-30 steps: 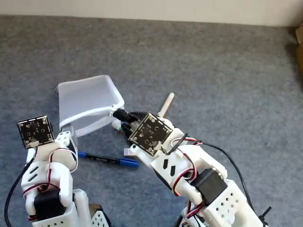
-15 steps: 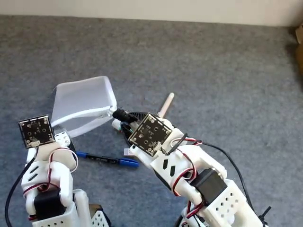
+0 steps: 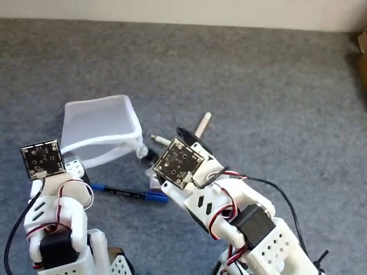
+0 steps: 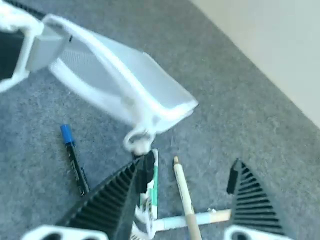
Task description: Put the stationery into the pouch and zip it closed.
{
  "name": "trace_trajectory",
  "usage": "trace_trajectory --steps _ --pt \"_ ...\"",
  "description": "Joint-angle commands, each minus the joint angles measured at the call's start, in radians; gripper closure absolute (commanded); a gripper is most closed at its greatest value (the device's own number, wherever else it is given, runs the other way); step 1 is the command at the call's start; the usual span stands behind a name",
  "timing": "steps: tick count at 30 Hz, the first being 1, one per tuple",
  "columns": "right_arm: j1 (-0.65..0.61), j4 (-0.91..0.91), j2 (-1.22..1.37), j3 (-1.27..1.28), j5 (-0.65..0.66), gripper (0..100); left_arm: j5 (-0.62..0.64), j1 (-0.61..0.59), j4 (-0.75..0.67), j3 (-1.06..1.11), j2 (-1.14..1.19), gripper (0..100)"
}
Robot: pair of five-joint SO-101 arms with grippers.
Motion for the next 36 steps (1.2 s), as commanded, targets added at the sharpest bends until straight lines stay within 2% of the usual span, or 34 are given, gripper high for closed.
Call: trace_trajectory --steps 1,7,12,20,30,36 --pt "-0.004 0.005 -0.018 -0.065 0.005 74.3 -0.02 0.038 0.008 -0.068 0.012 99" --pt "-0.002 0.005 0.005 -0.074 -0.009 74.3 -0.032 0.054 0.017 -0.085 0.012 99" --pt "0.001 0.002 0.165 -0.124 -0.068 74.3 -0.032 0.054 0.066 -0.151 0.013 99" --pt "0.082 0.004 0.338 -0.228 -0.221 74.3 -0.035 0.053 0.098 -0.188 0.022 99" --pt "0.131 0.002 0.414 -0.271 -0.242 74.3 -0.032 0.05 0.1 -0.378 0.414 99" --pt "0.194 0.004 0.53 -0.341 -0.308 74.3 -0.031 0.051 0.101 -0.45 0.526 99"
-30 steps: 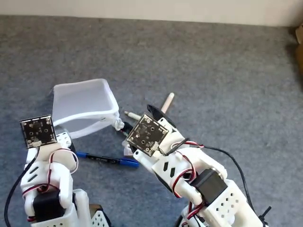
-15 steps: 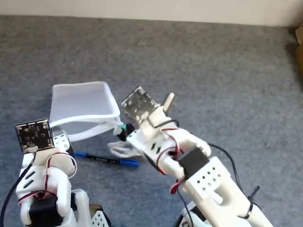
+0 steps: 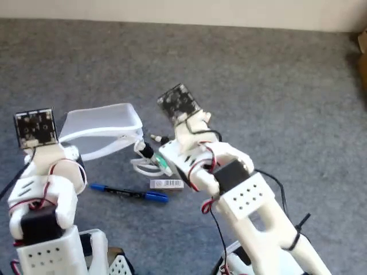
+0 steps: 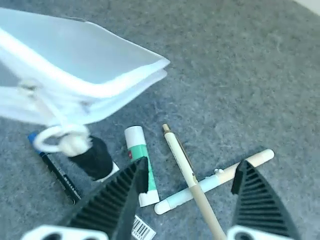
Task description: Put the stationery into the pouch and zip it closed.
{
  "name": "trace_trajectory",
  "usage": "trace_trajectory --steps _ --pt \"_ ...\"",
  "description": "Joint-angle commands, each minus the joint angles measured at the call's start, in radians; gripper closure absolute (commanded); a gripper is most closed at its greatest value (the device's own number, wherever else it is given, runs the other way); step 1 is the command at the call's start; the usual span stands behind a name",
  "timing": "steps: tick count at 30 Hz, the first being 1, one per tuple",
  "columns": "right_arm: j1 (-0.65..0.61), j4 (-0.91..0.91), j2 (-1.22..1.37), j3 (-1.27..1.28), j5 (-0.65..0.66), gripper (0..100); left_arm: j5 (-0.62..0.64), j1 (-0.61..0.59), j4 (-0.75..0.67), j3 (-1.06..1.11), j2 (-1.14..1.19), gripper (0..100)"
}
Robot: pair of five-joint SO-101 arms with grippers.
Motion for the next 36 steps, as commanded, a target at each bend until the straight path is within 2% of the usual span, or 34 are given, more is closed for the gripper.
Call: trace_trajectory --steps 1,9,17,23,36 --pt "0.045 0.002 0.053 -0.107 -0.04 74.3 -0.003 0.018 0.012 -0.088 0.067 99" --pt "0.05 0.002 0.153 -0.153 -0.043 80.0 0.015 0.022 0.11 -0.232 0.159 99" --pt "0.085 0.002 0.231 -0.194 -0.146 80.3 0.034 0.073 0.198 -0.381 0.337 99" --pt "0.111 0.002 0.34 -0.255 -0.196 80.3 0.034 0.073 0.196 -0.383 0.389 99" --pt "0.133 0.002 0.564 -0.383 -0.196 80.3 0.032 0.07 0.195 -0.341 0.386 99"
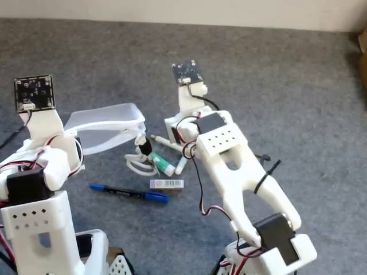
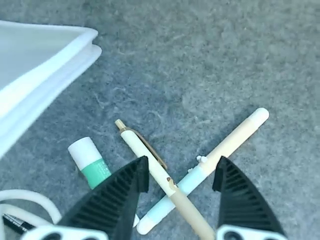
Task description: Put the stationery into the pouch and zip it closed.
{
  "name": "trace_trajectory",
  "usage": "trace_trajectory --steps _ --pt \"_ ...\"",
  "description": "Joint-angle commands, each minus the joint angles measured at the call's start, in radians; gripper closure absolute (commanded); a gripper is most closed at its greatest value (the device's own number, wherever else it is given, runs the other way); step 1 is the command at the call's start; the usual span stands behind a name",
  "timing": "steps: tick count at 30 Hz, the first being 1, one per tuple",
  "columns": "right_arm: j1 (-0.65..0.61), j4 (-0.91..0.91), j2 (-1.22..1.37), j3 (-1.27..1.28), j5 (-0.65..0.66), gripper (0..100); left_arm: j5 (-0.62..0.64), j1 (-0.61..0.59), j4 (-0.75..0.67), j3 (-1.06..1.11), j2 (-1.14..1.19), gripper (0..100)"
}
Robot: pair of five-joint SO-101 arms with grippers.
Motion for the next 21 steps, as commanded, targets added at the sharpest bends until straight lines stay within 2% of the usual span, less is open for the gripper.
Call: trace_trajectory --steps 1,4,11,21 --pt "0.013 0.004 -0.001 -0.076 -0.014 80.3 0.009 0.022 0.002 -0.004 0.012 99" --pt "0.013 0.004 0.004 -0.081 -0.064 80.3 0.009 0.022 0.002 -0.002 0.012 99" --pt "0.015 0.048 0.016 -0.081 -0.071 80.3 0.009 0.022 0.003 -0.001 0.012 99" --pt "0.082 0.062 0.088 -0.081 -0.157 80.3 0.009 0.024 0.005 -0.001 0.012 99"
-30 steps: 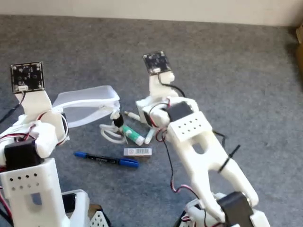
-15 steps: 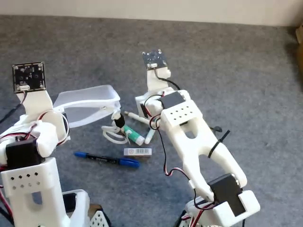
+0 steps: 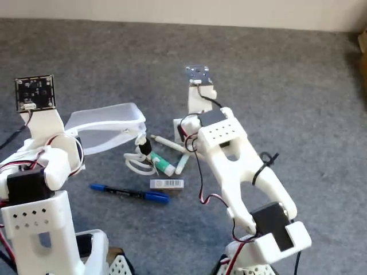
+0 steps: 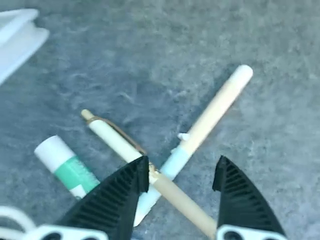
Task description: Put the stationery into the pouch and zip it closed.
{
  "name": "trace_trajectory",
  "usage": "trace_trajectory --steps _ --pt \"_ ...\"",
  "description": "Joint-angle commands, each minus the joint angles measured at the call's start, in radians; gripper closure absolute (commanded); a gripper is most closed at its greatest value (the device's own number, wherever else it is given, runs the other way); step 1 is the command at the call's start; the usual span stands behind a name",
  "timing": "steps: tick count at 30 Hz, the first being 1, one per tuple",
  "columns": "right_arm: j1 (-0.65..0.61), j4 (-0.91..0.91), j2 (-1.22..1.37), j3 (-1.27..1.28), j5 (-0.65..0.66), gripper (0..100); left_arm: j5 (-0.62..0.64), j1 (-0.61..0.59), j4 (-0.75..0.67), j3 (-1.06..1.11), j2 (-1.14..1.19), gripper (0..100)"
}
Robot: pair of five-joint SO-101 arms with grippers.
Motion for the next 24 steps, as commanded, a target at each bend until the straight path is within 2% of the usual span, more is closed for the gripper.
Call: trace_trajectory --steps 1,9,14,24 --pt "0.027 0.004 -0.007 -0.064 -0.017 80.3 0.009 0.019 0.005 -0.001 0.01 99" --pt "0.074 0.001 -0.001 -0.064 -0.018 80.3 0.009 0.019 0.003 0.001 0.015 99" --pt "0.076 -0.035 0.004 -0.062 -0.069 80.3 0.009 0.019 0.003 0.001 0.016 99" --pt "0.093 -0.025 0.188 -0.196 -0.072 80.3 0.009 0.021 -0.055 0.064 0.01 99"
